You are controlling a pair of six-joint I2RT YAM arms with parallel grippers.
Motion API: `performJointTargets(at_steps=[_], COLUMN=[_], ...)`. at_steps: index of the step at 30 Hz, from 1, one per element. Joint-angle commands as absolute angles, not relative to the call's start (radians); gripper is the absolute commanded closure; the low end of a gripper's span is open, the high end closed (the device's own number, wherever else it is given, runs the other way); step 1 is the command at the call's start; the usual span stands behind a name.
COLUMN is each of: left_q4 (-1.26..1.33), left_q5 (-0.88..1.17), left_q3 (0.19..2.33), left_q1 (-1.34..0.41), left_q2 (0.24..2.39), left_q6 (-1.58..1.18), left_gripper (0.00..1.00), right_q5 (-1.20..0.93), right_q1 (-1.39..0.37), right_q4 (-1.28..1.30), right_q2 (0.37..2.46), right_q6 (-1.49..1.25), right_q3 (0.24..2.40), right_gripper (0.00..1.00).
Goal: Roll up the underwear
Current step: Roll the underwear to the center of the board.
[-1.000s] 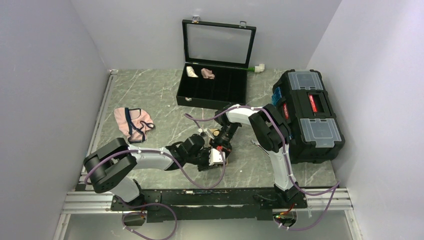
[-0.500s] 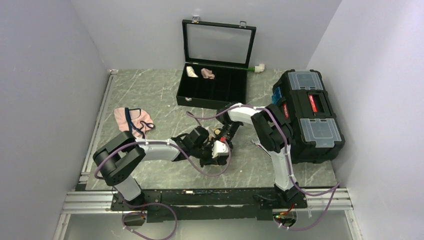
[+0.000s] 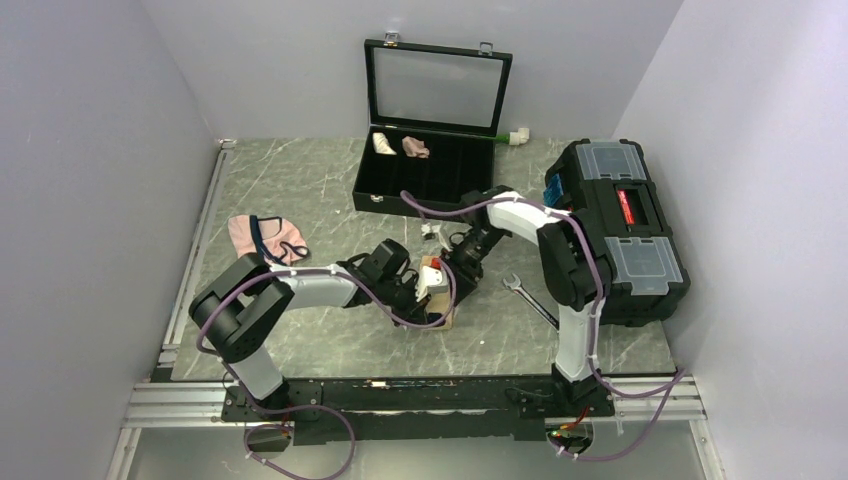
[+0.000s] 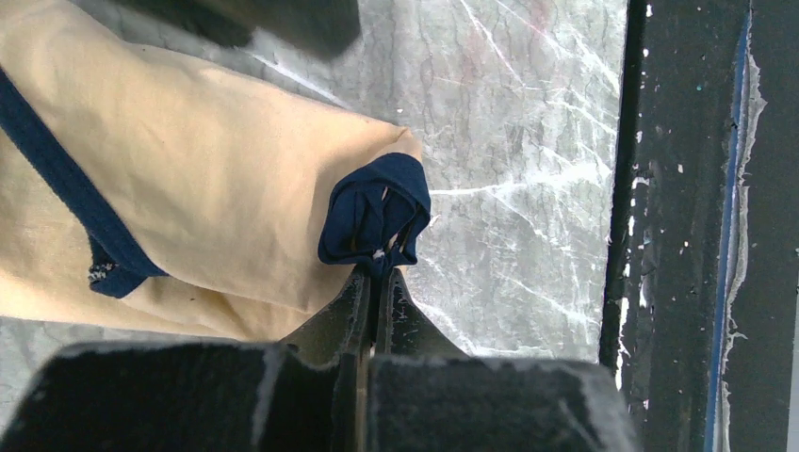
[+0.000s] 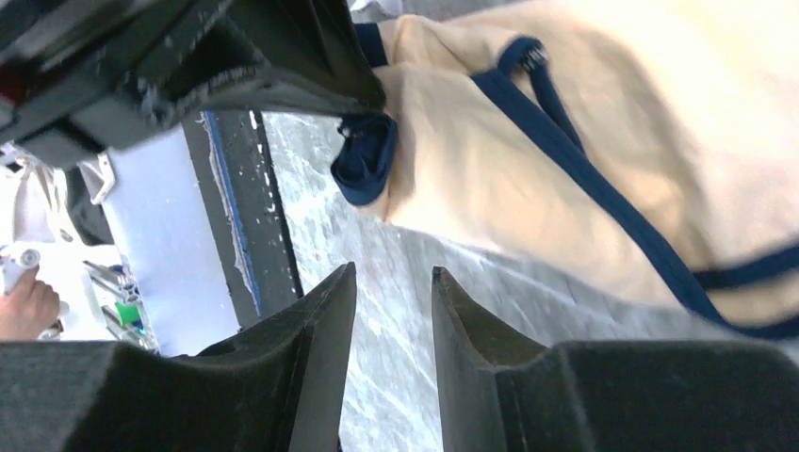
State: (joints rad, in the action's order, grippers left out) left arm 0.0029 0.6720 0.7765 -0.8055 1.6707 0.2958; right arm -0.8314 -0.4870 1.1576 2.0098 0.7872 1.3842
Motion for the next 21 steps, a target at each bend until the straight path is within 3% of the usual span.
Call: performJointTargets(at_steps=[1,11,17,21], left_q4=[-0.053,-0.197,-0.425,-0.564], left_q5=[0.698,0.832,1.011,1.069], left_q3=[0.797,0.952,1.150,1.254], left_q1=[-0.795,-0.730,-0.676,-0.665], left_q2=[1.691,1.842,2.041,2.149], left_q6=[0.288,0.263,0.269,0.298], left_gripper=[1.00,1.00,1.00,1.00], right_q5=[-0.836,-0.844,-0.765,-0.681], right_q1=[-0.416,-0.281,-0.285,-0.298], right_q4=[1.126,0.871,0.658,0.582], right_q2=[1.927,1.649,1.372,1.222], right_q6=[0.768,0.617,0.532,0.533], right_q3=[1.358,1.156,0.973,0.875], right_gripper=[0.62,0.59,0.49,0.47])
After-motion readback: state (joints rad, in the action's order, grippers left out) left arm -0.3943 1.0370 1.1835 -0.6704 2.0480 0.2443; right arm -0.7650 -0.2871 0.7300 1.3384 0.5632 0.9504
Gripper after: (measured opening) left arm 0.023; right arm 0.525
